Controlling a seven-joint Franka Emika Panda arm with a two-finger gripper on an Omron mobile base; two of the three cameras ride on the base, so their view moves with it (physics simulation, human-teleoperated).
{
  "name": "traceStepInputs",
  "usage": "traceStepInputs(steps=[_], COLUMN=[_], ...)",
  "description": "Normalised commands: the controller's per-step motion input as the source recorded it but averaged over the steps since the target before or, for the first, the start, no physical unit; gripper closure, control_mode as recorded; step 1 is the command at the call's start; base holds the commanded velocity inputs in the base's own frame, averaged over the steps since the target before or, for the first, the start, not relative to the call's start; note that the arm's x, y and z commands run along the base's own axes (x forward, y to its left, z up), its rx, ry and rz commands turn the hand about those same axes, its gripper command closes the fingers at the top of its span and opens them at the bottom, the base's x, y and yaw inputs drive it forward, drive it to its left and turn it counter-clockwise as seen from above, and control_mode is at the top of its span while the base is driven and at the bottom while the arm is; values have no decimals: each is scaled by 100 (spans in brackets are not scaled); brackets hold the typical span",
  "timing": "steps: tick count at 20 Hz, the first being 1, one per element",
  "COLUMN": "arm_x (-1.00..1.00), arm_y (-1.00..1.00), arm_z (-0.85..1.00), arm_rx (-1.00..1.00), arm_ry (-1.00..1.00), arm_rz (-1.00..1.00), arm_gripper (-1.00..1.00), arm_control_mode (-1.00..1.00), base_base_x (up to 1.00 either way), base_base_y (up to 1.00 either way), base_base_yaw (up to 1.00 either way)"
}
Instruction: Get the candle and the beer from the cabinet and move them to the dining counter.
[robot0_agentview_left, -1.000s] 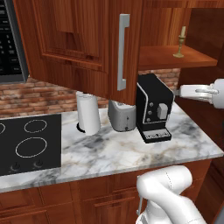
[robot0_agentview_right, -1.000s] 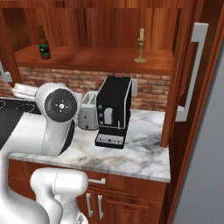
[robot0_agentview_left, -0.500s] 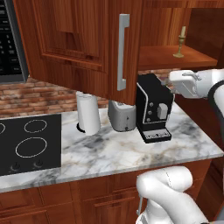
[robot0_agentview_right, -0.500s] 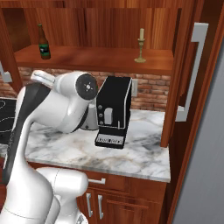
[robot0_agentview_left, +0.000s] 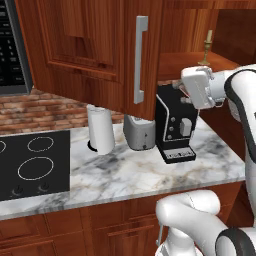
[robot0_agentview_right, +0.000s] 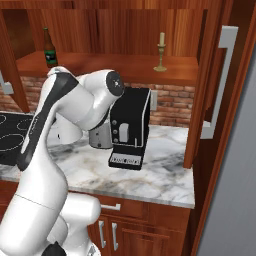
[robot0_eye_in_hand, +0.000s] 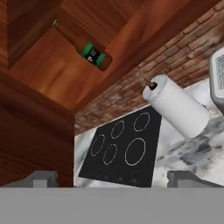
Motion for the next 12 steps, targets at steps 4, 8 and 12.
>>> traceStepInputs(steps=[4,8,12], arm_x=[30,23,20], arm_y=[49,53,52], arm_z=[-7,-7,-5], arm_rx=[14,13,13], arm_ry=[14,15,17], arm_rz=[9,9,9], arm_gripper=[-100,-100,-100], arm_control_mode=[-100,-100,-100], base_base_x=[0,0,0], base_base_y=[0,0,0], base_base_yaw=[0,0,0])
